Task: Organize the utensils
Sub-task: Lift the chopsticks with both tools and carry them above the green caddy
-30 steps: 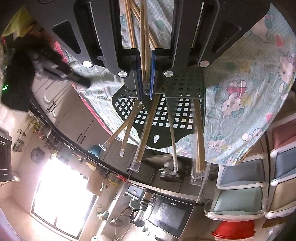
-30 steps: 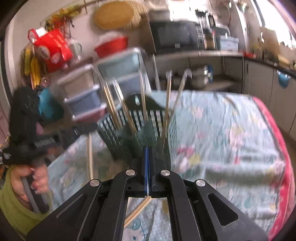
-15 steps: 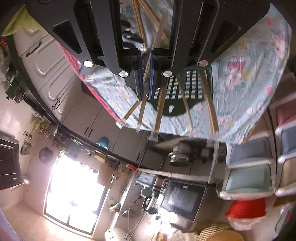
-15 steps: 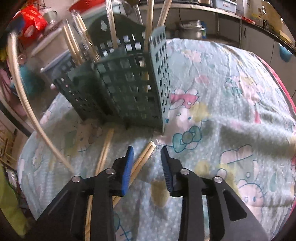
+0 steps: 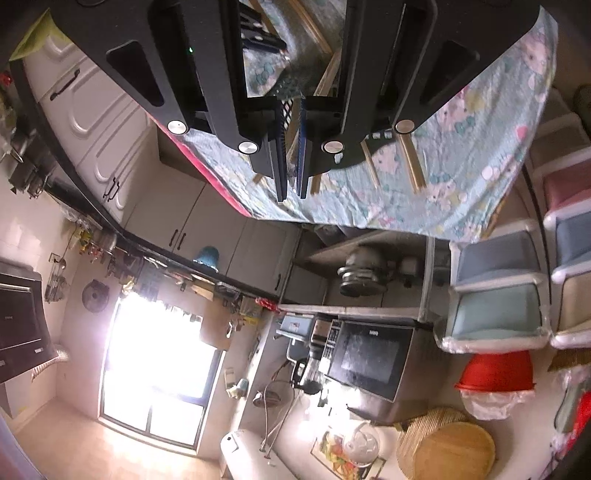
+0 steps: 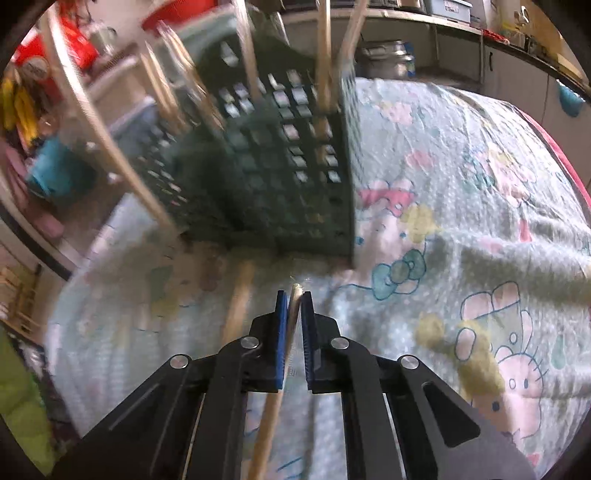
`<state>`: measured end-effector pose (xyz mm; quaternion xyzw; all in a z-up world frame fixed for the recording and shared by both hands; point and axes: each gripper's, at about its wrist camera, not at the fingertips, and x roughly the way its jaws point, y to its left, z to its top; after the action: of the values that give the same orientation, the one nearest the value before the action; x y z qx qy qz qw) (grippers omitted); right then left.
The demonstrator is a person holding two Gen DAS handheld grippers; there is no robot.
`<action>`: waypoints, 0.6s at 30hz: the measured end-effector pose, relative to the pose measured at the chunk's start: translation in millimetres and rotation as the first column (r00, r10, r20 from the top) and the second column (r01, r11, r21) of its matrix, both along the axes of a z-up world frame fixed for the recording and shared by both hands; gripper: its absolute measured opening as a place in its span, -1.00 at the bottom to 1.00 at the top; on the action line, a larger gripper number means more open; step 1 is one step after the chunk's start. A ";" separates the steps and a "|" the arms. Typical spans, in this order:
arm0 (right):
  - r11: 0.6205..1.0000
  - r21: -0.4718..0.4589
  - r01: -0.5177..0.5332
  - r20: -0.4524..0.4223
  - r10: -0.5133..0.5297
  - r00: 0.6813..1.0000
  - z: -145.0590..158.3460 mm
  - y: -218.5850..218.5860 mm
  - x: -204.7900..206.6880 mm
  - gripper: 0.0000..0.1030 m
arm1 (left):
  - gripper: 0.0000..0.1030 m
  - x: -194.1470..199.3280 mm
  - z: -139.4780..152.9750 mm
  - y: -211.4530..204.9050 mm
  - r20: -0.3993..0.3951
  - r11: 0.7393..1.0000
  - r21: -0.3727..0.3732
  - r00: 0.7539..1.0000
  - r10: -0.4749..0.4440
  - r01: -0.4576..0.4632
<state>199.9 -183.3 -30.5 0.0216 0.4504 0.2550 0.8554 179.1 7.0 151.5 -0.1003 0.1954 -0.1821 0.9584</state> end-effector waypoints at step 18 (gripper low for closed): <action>0.969 0.243 -0.053 0.407 -0.052 0.912 164.7 -32.0 -13.0 -0.88 | -0.94 2.7 56.5 2.3 0.138 0.998 0.031 0.990 0.042 -0.047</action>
<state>186.9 -215.3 134.2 0.0744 0.2252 0.3086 0.9211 181.8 9.3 208.0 -0.0756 0.1297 -0.1638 0.9750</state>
